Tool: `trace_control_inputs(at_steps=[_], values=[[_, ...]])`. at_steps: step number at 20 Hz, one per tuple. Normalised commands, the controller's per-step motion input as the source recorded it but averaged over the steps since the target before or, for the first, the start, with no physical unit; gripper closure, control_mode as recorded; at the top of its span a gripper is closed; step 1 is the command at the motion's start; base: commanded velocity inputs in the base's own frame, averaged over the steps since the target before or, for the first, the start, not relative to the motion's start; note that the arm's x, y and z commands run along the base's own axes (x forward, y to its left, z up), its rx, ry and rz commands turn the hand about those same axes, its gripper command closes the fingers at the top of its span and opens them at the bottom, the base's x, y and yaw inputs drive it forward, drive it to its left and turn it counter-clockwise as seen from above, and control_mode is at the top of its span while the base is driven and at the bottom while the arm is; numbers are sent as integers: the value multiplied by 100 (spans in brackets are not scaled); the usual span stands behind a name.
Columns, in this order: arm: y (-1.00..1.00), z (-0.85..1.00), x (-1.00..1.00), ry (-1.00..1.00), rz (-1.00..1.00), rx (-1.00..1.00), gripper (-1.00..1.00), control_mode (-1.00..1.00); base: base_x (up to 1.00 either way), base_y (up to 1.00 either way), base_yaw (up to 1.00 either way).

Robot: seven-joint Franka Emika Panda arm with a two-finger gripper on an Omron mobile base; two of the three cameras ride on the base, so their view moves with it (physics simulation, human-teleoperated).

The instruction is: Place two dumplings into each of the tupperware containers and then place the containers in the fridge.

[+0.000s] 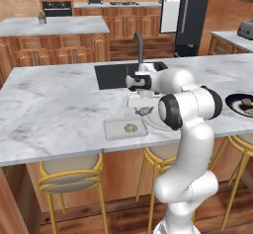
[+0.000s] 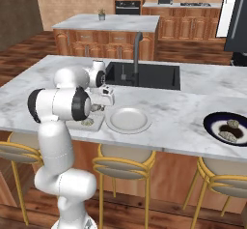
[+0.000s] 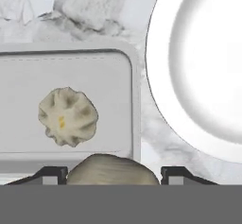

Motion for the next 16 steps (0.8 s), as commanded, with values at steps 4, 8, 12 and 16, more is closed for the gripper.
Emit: trace_control_inputs(at_steps=[4,8,12,16], values=[[100,-2,-3,4,15,-4,100,-100,0,0,0],[100,-16,8,0,9,-4,100,-100,0,0,0],[52,-23,34,1,3,0,100,-100,0,0,0],[4,-33,29,1,0,0,100,-100,0,0,0]])
